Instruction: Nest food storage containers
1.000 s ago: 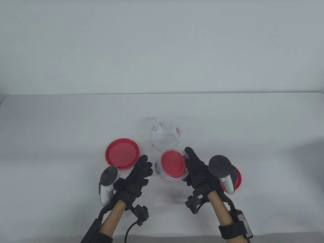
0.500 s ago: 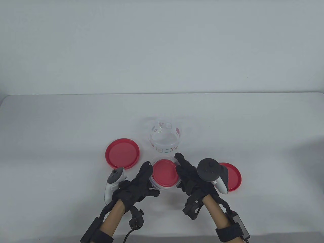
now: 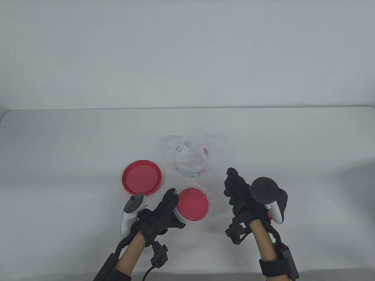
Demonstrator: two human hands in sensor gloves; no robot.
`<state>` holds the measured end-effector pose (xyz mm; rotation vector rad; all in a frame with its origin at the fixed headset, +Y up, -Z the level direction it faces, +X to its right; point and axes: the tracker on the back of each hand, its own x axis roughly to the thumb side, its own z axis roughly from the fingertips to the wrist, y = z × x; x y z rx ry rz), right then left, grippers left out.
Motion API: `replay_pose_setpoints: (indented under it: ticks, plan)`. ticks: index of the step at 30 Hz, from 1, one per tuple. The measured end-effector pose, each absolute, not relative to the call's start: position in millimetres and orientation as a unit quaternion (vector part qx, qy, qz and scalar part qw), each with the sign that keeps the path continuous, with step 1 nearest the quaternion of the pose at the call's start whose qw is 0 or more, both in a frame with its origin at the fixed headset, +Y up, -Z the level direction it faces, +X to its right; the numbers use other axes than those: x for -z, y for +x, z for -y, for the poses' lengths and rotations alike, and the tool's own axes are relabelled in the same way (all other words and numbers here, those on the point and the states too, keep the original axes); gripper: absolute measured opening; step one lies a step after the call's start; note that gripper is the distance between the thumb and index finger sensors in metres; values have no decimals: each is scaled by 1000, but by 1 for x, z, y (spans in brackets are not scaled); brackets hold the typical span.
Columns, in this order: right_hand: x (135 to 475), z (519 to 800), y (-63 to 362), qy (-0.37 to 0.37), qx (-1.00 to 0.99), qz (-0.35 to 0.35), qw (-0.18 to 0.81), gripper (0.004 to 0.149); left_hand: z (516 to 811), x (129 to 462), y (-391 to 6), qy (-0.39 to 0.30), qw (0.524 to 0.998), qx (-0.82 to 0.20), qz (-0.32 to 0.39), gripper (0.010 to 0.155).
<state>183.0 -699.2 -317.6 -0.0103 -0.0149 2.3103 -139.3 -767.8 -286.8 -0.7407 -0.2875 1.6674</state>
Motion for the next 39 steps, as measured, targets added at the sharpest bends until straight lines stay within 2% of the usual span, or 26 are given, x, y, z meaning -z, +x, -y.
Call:
replay_pose_setpoints:
  ticks: [5, 10, 14, 20, 24, 28, 32, 39]
  plan:
    - [323, 709, 223, -122, -954, 23, 275, 58, 766, 286, -136, -325, 597, -722, 133, 92]
    - [327, 735, 251, -206, -938, -25, 278, 56, 766, 286, -136, -325, 575, -737, 139, 92]
    - [326, 749, 270, -257, -939, -30, 225, 55, 765, 286, -136, -326, 556, -751, 142, 92]
    - [326, 760, 273, -287, -935, -65, 200, 53, 764, 286, -136, -324, 548, -757, 147, 92]
    - [326, 776, 275, -303, -925, -119, 197, 52, 763, 286, -136, -324, 546, -759, 147, 92]
    - [328, 779, 273, -295, -939, -106, 142, 45, 763, 285, -137, -324, 547, -758, 145, 92]
    - [329, 780, 271, -295, -942, -91, 132, 37, 763, 285, -137, -326, 546, -758, 145, 92]
    - [324, 774, 278, -297, -936, -44, 183, 33, 763, 285, -137, -328, 545, -759, 141, 92]
